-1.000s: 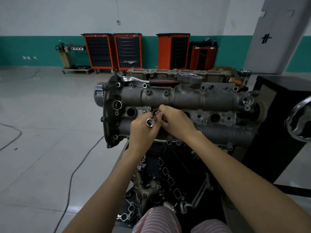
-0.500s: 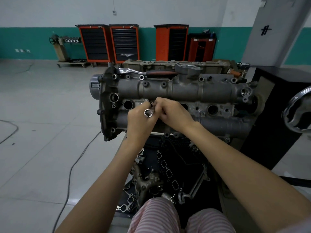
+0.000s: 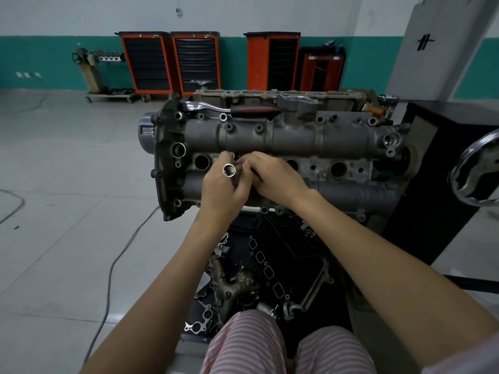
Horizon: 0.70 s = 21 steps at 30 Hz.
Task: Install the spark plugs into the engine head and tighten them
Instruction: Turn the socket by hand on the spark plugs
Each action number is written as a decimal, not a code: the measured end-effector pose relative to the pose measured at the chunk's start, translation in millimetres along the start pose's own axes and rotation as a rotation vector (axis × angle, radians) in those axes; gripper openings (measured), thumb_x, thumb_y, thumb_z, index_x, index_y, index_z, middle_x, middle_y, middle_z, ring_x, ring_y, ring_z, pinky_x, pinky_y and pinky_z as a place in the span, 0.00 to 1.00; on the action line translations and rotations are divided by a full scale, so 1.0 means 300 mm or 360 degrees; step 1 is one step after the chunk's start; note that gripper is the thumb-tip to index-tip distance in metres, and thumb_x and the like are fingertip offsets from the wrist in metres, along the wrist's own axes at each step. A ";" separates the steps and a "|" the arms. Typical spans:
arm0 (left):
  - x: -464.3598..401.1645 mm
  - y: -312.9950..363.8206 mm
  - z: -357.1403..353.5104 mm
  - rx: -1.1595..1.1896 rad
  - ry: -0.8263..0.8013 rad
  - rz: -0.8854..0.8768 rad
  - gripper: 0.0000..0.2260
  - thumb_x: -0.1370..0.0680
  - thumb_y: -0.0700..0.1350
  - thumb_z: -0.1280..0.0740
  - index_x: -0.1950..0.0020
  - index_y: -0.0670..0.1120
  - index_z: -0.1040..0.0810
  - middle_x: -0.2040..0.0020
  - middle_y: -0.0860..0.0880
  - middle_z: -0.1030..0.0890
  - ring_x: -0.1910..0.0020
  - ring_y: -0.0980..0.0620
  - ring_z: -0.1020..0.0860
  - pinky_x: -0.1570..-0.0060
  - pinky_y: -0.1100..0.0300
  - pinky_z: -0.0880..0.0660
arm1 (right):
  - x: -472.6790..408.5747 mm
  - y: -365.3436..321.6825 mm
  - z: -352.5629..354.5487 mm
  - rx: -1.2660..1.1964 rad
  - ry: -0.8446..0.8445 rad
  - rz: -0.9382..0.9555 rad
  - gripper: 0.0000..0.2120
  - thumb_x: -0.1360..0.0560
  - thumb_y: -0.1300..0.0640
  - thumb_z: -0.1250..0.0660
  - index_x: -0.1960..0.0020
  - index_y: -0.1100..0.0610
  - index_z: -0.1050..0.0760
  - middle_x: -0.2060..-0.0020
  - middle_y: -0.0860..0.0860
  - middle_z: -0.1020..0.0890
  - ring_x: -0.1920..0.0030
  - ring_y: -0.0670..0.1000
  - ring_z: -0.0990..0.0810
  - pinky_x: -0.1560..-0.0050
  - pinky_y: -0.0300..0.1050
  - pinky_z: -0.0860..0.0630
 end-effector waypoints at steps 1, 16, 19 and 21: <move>-0.002 0.000 -0.001 0.0011 -0.0011 0.0031 0.12 0.24 0.46 0.38 0.64 0.44 0.36 0.71 0.49 0.33 0.73 0.49 0.34 0.71 0.62 0.40 | -0.002 0.002 0.001 -0.0021 0.0013 -0.0028 0.06 0.26 0.61 0.39 0.50 0.60 0.26 0.54 0.52 0.22 0.54 0.57 0.23 0.59 0.53 0.27; -0.003 0.009 -0.001 -0.0087 -0.0056 -0.0081 0.08 0.22 0.41 0.39 0.61 0.45 0.36 0.67 0.48 0.33 0.70 0.51 0.35 0.69 0.65 0.42 | -0.003 0.001 -0.002 0.0220 -0.0028 0.0001 0.22 0.27 0.60 0.38 0.34 0.54 0.31 0.49 0.54 0.23 0.50 0.59 0.23 0.57 0.52 0.26; -0.002 0.001 -0.002 -0.0046 -0.0050 -0.0021 0.09 0.23 0.41 0.39 0.60 0.44 0.37 0.67 0.48 0.34 0.70 0.50 0.35 0.69 0.65 0.42 | -0.001 -0.001 0.002 0.0147 -0.0016 0.0004 0.14 0.26 0.61 0.39 0.41 0.57 0.26 0.53 0.54 0.23 0.54 0.60 0.23 0.59 0.54 0.26; 0.000 0.001 -0.004 -0.0039 -0.0049 0.0001 0.11 0.23 0.45 0.39 0.62 0.44 0.37 0.69 0.51 0.35 0.72 0.52 0.36 0.70 0.65 0.42 | -0.006 0.003 0.007 0.0074 0.0040 -0.0044 0.08 0.25 0.60 0.39 0.47 0.59 0.26 0.55 0.54 0.23 0.54 0.59 0.23 0.60 0.53 0.27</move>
Point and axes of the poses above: each hand's wrist, its own x-axis away from the middle knuckle, its own z-axis out of the back of the hand, y = z × x, the point moved 5 cm from there along -x, towards the middle knuckle
